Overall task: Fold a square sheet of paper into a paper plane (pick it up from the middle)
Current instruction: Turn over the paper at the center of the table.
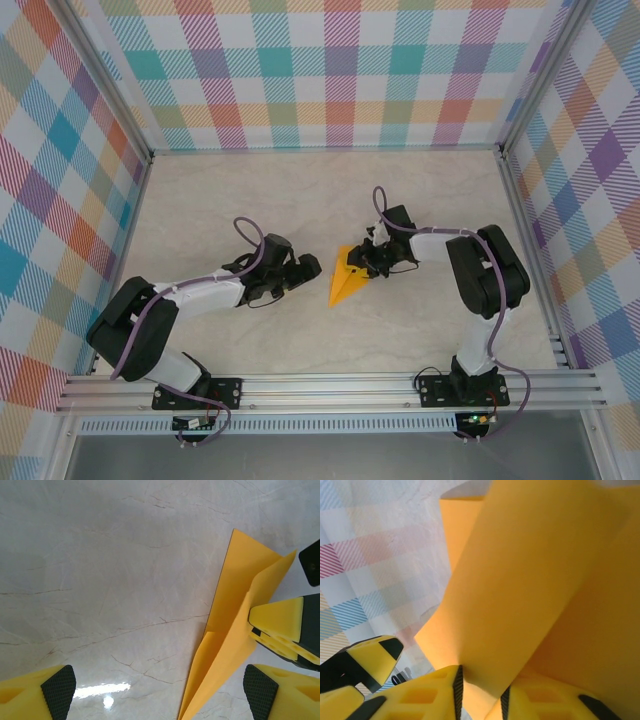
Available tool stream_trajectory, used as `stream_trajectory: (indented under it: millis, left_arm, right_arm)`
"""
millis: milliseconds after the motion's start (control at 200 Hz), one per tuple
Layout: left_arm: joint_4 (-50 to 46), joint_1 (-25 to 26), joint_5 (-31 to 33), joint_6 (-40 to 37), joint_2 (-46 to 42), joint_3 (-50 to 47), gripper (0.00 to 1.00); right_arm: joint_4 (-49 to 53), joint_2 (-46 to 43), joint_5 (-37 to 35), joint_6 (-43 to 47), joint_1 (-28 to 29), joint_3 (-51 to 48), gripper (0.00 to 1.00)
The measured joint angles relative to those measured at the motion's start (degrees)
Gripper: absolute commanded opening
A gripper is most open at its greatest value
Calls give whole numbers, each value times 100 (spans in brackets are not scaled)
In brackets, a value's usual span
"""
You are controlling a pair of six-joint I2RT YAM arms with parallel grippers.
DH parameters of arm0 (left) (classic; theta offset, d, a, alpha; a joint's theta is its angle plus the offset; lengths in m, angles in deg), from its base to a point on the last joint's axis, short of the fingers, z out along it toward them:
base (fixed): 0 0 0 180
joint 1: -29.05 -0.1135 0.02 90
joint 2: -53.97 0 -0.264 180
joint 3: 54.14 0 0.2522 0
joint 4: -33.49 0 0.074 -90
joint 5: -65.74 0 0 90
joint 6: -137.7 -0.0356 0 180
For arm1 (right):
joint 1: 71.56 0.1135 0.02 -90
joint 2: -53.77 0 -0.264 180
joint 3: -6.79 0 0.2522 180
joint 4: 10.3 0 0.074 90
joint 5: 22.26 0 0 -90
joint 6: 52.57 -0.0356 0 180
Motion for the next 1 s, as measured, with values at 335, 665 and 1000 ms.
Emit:
stream_trajectory:
  millis: [335, 665, 1000]
  left_arm:
    - [520, -398, -909, 175, -284, -249, 93]
    - [1884, -588, -2085, 800, -411, -326, 94]
    - [3115, -588, -2601, 1237, -293, -323, 69]
  right_arm:
    - [-719, -317, 323, -442, -2, -20, 8]
    - [-1392, -763, 1305, -1082, -13, 603, 9]
    - [-1681, -763, 1978, -1600, -13, 719, 11]
